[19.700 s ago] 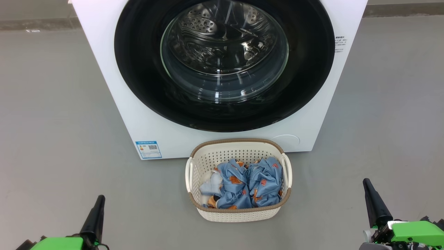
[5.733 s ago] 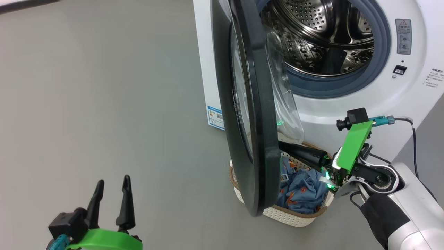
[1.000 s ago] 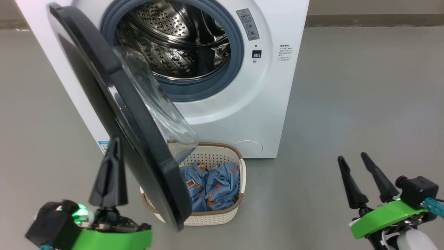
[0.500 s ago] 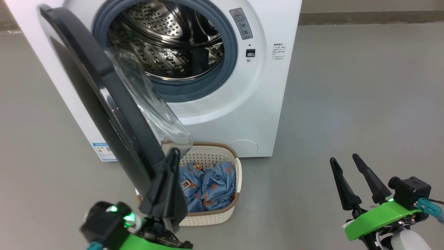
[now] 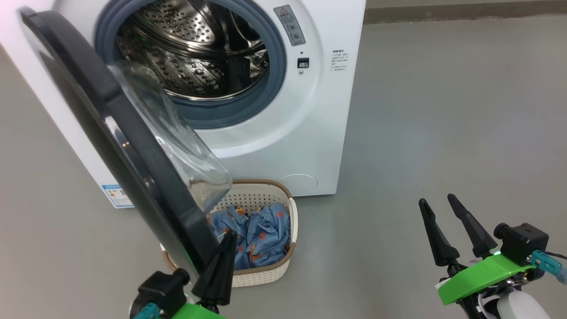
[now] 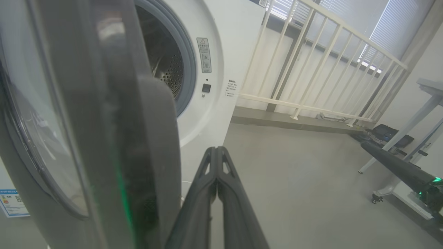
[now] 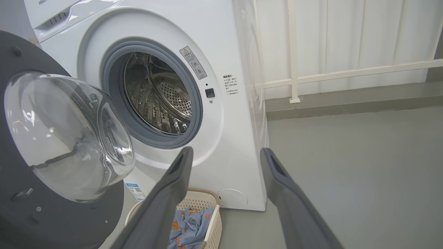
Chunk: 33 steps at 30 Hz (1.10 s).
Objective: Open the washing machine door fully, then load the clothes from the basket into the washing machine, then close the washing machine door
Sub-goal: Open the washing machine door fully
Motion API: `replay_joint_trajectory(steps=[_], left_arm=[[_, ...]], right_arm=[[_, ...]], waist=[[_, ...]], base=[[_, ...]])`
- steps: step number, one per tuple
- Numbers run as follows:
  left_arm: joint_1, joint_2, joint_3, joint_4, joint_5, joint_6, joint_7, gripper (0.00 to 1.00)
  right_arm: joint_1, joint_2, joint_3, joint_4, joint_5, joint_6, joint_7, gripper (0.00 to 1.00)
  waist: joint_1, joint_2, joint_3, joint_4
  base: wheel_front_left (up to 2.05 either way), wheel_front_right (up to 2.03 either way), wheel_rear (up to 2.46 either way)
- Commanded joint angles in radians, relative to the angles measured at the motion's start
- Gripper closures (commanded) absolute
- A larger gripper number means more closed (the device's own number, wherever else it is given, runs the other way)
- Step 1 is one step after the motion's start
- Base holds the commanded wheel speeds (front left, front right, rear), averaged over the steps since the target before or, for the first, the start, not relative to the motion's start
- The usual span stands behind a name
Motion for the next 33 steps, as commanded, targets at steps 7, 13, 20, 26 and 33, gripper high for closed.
replay_joint_trajectory(steps=[7, 13, 20, 26, 33], left_arm=[[-0.083, 0.004, 0.017, 0.101, -0.037, 0.009, -0.037, 1.00], [-0.106, 0.004, 0.038, 0.127, -0.038, 0.027, -0.050, 1.00], [-0.088, 0.011, 0.063, 0.114, -0.025, 0.029, -0.053, 1.00], [-0.071, 0.022, 0.079, 0.109, -0.021, 0.038, -0.053, 1.00], [-0.054, 0.031, 0.095, 0.108, -0.018, 0.060, -0.054, 1.00]], right_arm=[[-0.041, 0.001, 0.013, -0.027, -0.001, 0.002, -0.012, 0.00], [-0.040, 0.004, 0.004, -0.026, -0.005, 0.002, -0.012, 0.00], [-0.031, 0.009, 0.001, -0.023, -0.005, 0.002, -0.012, 0.00], [-0.030, 0.014, 0.002, -0.019, -0.003, 0.002, -0.012, 0.00], [-0.022, 0.017, 0.000, -0.017, -0.006, 0.002, -0.012, 0.00]], waist=[[0.0000, 0.0000, 0.023, -0.013], [0.0000, 0.0000, 0.024, -0.002], [0.0000, 0.0000, 0.018, 0.048], [0.0000, 0.0000, 0.012, 0.104], [0.0000, 0.0000, 0.002, 0.167]], base=[[0.00, 0.00, 0.00], [0.00, 0.00, 0.00], [0.00, 0.00, 0.00], [0.00, 0.00, 0.00], [0.00, 0.00, 0.00]])
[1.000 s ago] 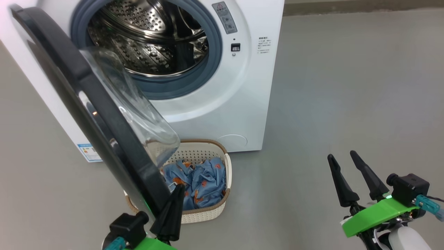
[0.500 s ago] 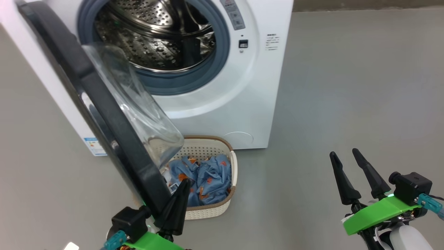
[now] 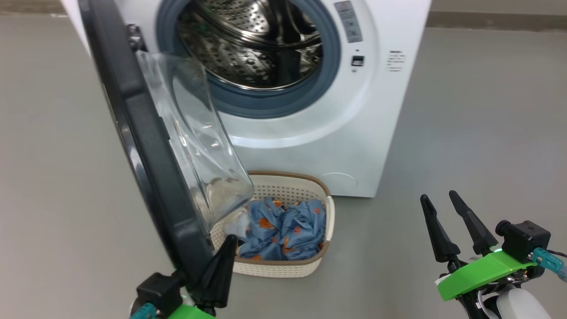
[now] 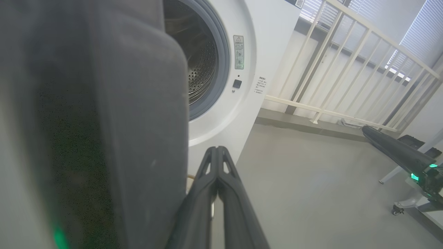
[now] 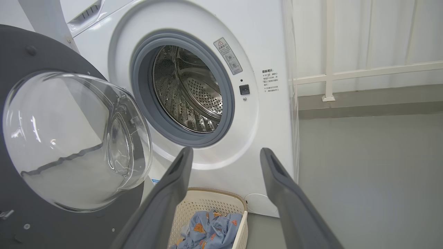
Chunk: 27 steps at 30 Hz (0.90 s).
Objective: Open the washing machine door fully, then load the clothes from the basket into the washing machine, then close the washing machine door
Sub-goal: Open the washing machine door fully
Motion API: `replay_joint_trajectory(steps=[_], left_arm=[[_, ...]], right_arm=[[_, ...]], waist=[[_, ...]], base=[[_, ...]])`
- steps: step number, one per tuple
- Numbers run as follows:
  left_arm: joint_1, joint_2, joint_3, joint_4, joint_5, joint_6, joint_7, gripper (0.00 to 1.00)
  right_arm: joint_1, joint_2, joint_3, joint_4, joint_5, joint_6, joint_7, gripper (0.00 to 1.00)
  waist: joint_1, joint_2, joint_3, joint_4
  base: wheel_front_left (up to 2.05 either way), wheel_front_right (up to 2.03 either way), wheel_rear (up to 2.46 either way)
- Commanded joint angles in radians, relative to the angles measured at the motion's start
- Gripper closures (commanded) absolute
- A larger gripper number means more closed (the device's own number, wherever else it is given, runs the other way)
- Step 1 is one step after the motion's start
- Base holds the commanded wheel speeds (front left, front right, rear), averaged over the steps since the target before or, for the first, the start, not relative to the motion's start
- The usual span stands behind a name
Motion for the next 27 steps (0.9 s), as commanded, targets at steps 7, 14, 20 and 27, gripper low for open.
replay_joint_trajectory(steps=[7, 14, 20, 27], left_arm=[[-0.012, 0.061, 0.097, -0.036, 0.005, 0.045, -0.008, 1.00], [0.005, 0.095, 0.128, -0.065, -0.002, 0.072, 0.013, 1.00], [0.000, 0.125, 0.166, -0.067, -0.012, 0.098, 0.040, 1.00], [-0.049, 0.175, 0.212, -0.039, -0.031, 0.111, 0.087, 1.00]], right_arm=[[-0.005, -0.002, 0.010, -0.021, -0.008, 0.002, -0.012, 0.00], [0.001, 0.006, 0.004, -0.022, -0.010, 0.002, -0.012, 0.00], [0.003, 0.019, -0.003, -0.022, -0.011, 0.002, -0.012, 0.00], [-0.001, 0.030, -0.008, -0.023, -0.017, 0.002, -0.012, 0.00]], waist=[[0.0000, 0.0000, -0.012, 0.081], [0.0000, 0.0000, -0.018, 0.159], [0.0000, 0.0000, -0.017, 0.215], [0.0000, 0.0000, -0.009, 0.258]], base=[[0.00, 0.00, 0.00], [0.00, 0.00, 0.00], [0.00, 0.00, 0.00], [0.00, 0.00, 0.00]])
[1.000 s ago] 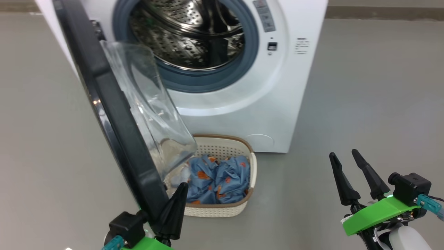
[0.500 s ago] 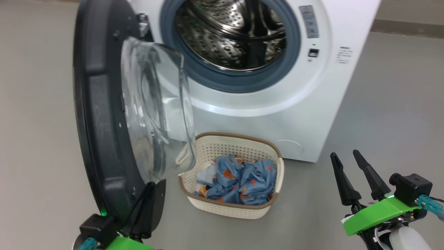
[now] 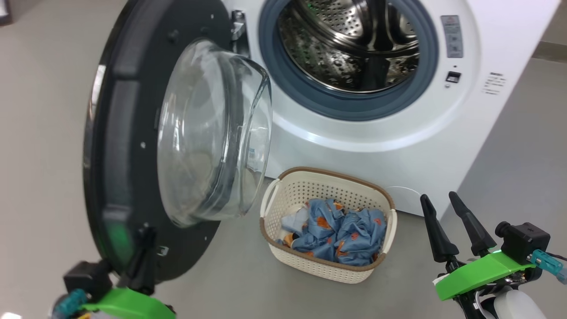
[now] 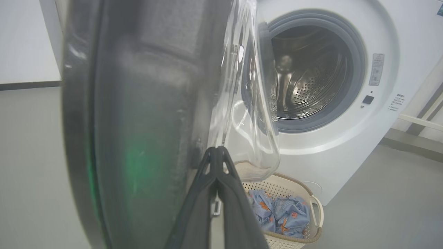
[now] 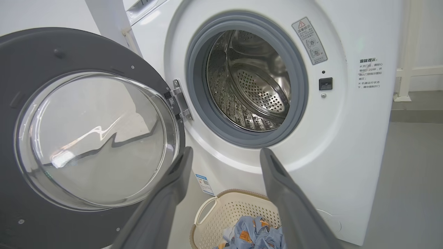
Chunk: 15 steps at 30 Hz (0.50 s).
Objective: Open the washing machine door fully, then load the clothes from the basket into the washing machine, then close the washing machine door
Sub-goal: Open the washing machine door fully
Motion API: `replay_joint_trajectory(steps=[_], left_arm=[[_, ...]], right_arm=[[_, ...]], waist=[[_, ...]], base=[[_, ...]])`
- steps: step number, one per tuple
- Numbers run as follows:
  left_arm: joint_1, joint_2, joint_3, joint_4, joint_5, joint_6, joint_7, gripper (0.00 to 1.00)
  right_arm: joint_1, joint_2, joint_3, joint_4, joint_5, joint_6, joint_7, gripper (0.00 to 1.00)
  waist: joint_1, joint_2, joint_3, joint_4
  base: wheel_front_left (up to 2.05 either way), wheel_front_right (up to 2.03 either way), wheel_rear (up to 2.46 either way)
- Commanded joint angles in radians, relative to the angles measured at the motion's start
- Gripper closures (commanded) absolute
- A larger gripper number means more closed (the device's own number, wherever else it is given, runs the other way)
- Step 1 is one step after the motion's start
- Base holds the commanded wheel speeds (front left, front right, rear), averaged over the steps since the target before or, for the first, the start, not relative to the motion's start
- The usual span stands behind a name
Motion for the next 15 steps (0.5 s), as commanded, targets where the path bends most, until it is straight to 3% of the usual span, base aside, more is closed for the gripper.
replay_joint_trajectory(steps=[1, 15], left_arm=[[-0.061, 0.043, 0.064, -0.011, -0.011, 0.013, 0.002, 1.00], [-0.214, 0.149, 0.152, 0.186, -0.070, -0.022, 0.037, 1.00]], right_arm=[[-0.006, -0.001, 0.016, -0.025, -0.014, 0.002, -0.012, 0.00], [-0.039, -0.004, 0.008, -0.026, -0.019, 0.002, -0.012, 0.00]], waist=[[0.0000, 0.0000, 0.008, 0.013], [0.0000, 0.0000, 0.077, 0.023]], base=[[0.00, 0.00, 0.00], [0.00, 0.00, 0.00]])
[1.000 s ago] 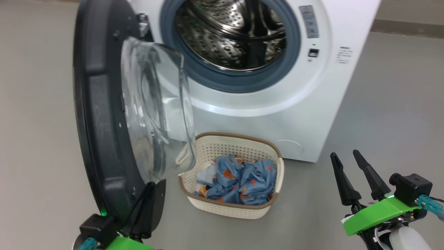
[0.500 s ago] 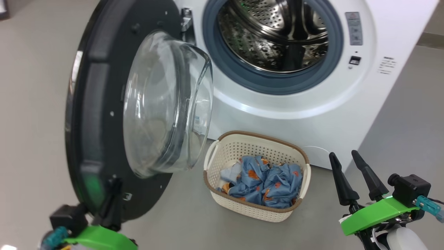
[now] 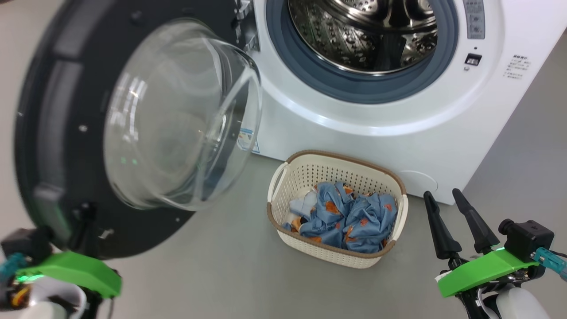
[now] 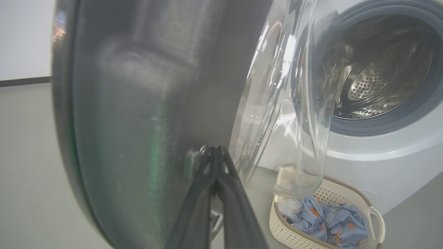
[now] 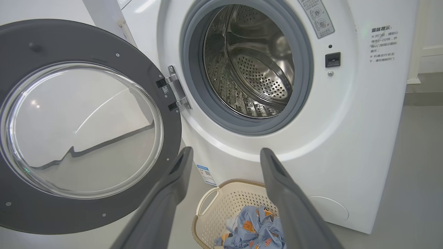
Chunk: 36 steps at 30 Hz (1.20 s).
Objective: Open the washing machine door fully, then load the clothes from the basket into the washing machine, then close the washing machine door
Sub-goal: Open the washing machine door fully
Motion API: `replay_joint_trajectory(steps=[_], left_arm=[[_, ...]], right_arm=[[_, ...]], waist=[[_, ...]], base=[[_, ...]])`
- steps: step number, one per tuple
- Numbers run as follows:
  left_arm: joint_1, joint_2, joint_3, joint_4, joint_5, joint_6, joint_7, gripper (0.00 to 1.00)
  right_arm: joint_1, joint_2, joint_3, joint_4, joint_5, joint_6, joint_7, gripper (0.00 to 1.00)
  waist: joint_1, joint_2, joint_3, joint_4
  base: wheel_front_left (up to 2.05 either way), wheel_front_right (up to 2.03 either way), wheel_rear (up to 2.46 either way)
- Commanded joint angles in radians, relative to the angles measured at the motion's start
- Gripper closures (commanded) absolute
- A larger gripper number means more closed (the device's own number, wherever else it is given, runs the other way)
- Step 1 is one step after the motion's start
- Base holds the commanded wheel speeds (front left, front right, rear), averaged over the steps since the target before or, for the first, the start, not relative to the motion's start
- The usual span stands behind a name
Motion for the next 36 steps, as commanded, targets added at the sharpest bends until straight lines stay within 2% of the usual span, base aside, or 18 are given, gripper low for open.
replay_joint_trajectory(steps=[1, 6, 19, 27, 36], left_arm=[[-0.075, 0.071, 0.068, 0.027, -0.014, -0.001, 0.004, 1.00], [-0.129, 0.106, 0.084, 0.112, -0.025, -0.017, 0.010, 1.00], [-0.358, 0.184, 0.093, 0.456, -0.026, -0.069, -0.023, 1.00], [-0.420, 0.188, 0.081, 0.578, -0.024, -0.093, -0.066, 1.00], [-0.443, 0.180, 0.053, 0.645, -0.011, -0.116, -0.106, 1.00]], right_arm=[[-0.037, -0.007, 0.021, -0.025, -0.014, 0.002, -0.012, 0.00], [-0.046, -0.005, 0.014, -0.024, -0.012, 0.002, -0.012, 0.00], [-0.071, -0.013, 0.027, -0.011, -0.008, 0.002, -0.012, 0.00], [-0.067, -0.020, 0.026, -0.004, -0.005, 0.002, -0.012, 0.00], [-0.070, -0.019, 0.025, 0.002, -0.005, 0.002, -0.012, 0.00]], waist=[[0.0000, 0.0000, 0.020, -0.001], [0.0000, 0.0000, 0.036, -0.002], [0.0000, 0.0000, 0.057, -0.017], [0.0000, 0.0000, 0.051, -0.031], [0.0000, 0.0000, 0.043, -0.039]], base=[[0.00, 0.00, 0.00], [0.00, 0.00, 0.00], [0.00, 0.00, 0.00], [0.00, 0.00, 0.00], [0.00, 0.00, 0.00]])
